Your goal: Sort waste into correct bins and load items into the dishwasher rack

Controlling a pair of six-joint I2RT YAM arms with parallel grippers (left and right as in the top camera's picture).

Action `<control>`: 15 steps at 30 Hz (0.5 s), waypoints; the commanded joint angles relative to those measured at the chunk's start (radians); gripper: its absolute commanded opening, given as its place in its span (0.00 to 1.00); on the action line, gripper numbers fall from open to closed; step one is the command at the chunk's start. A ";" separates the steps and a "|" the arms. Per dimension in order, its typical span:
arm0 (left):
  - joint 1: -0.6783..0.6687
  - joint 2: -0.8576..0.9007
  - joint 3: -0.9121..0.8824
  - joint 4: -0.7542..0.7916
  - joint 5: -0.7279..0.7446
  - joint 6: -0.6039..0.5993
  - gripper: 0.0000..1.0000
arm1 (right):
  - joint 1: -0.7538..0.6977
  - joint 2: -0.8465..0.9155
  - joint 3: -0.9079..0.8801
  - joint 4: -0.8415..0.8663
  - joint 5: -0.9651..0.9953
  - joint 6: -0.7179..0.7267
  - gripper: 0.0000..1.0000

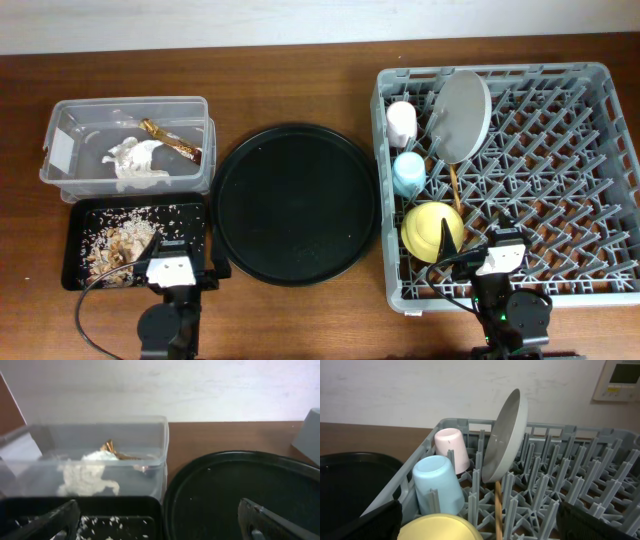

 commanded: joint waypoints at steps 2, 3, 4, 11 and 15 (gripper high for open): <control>-0.007 -0.045 -0.007 0.000 0.007 0.163 0.99 | -0.005 -0.006 -0.005 -0.004 -0.009 -0.002 0.98; -0.007 -0.045 -0.007 0.000 0.007 0.163 0.99 | -0.005 -0.006 -0.005 -0.004 -0.009 -0.002 0.98; -0.007 -0.045 -0.007 0.000 0.011 0.163 0.99 | -0.005 -0.006 -0.005 -0.004 -0.009 -0.002 0.98; -0.006 -0.045 -0.007 0.003 -0.003 -0.034 0.99 | -0.005 -0.006 -0.005 -0.004 -0.009 -0.002 0.98; -0.005 -0.045 -0.007 0.013 -0.094 -0.120 0.99 | -0.005 -0.006 -0.005 -0.004 -0.009 -0.002 0.98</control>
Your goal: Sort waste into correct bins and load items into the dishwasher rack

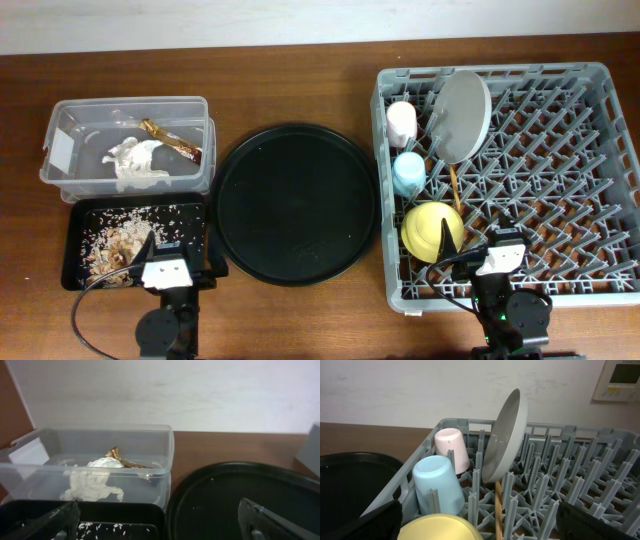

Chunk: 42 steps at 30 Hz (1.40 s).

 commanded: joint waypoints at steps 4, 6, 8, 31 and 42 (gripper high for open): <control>0.033 -0.011 -0.007 0.006 -0.060 -0.082 0.99 | -0.005 -0.006 -0.005 -0.005 -0.009 -0.001 0.98; 0.033 -0.011 -0.007 0.006 -0.056 -0.082 0.99 | -0.005 -0.006 -0.005 -0.004 -0.009 -0.001 0.98; 0.034 -0.011 -0.007 0.006 -0.056 -0.082 0.99 | -0.005 -0.006 -0.005 -0.005 -0.009 -0.001 0.98; 0.033 -0.010 -0.007 0.006 -0.056 -0.082 0.99 | -0.005 -0.006 -0.005 -0.005 -0.009 -0.001 0.98; 0.033 -0.010 -0.007 0.006 -0.056 -0.082 0.99 | -0.005 -0.006 -0.005 -0.004 -0.009 -0.001 0.98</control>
